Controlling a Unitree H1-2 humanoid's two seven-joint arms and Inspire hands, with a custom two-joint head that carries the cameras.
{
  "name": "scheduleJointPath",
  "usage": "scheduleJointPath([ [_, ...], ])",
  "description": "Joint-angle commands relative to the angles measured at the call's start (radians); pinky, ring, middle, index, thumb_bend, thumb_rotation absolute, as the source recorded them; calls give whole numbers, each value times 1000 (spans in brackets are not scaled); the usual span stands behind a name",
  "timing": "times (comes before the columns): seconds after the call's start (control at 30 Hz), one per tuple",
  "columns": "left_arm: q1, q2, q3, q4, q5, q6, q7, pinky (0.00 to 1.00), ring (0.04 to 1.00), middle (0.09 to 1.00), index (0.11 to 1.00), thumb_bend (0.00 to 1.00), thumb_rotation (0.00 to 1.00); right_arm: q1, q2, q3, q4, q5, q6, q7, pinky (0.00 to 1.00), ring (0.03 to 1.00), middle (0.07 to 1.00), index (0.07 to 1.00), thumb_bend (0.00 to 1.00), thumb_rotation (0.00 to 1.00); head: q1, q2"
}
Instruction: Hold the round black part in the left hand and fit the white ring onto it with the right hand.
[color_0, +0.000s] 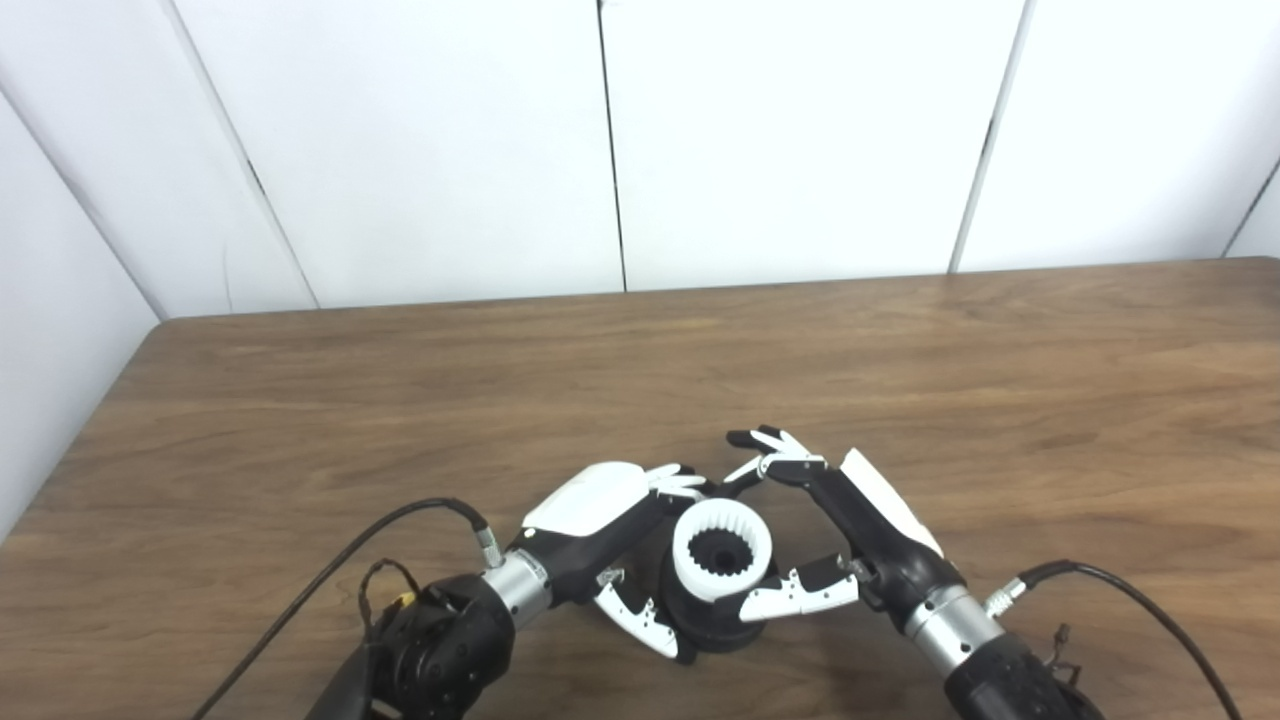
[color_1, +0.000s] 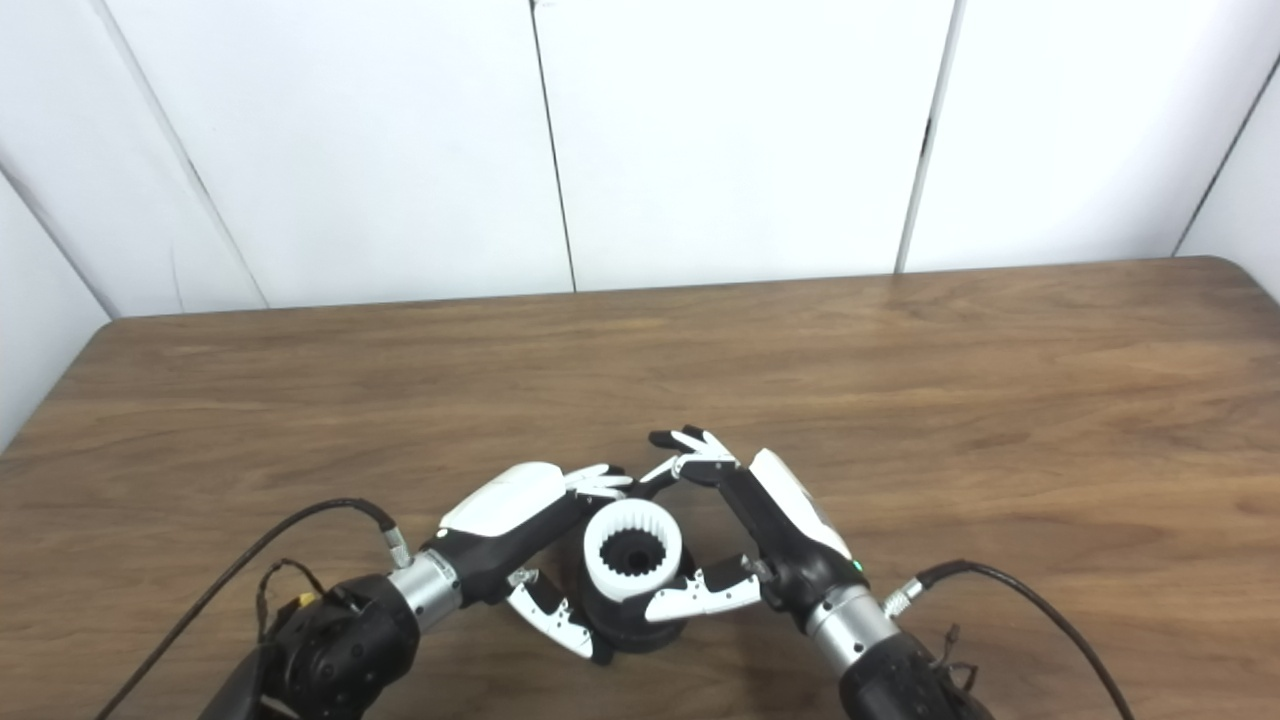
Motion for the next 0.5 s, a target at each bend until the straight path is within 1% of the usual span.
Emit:
scheduleJointPath([
  [0.0,-8,11,2,0,-3,2,-6,855,967,911,702,936,176,-30,5,1,-41,2,-14,-4,929,983,900,492,520,168,1,4],
  [0.2,-7,15,5,-10,-2,11,-12,855,968,907,700,932,174,-27,-4,-1,-43,-3,-11,0,922,977,895,492,520,168,-2,4],
  [0.3,-10,17,5,-17,-4,21,-22,864,974,910,700,928,182,-20,-4,-4,-35,7,-20,-5,928,974,893,492,521,167,0,7],
  [0.47,-8,19,7,-21,-6,17,-20,852,969,909,694,928,171,-14,-7,-2,-19,3,-32,-12,923,975,893,492,520,167,-2,8],
])
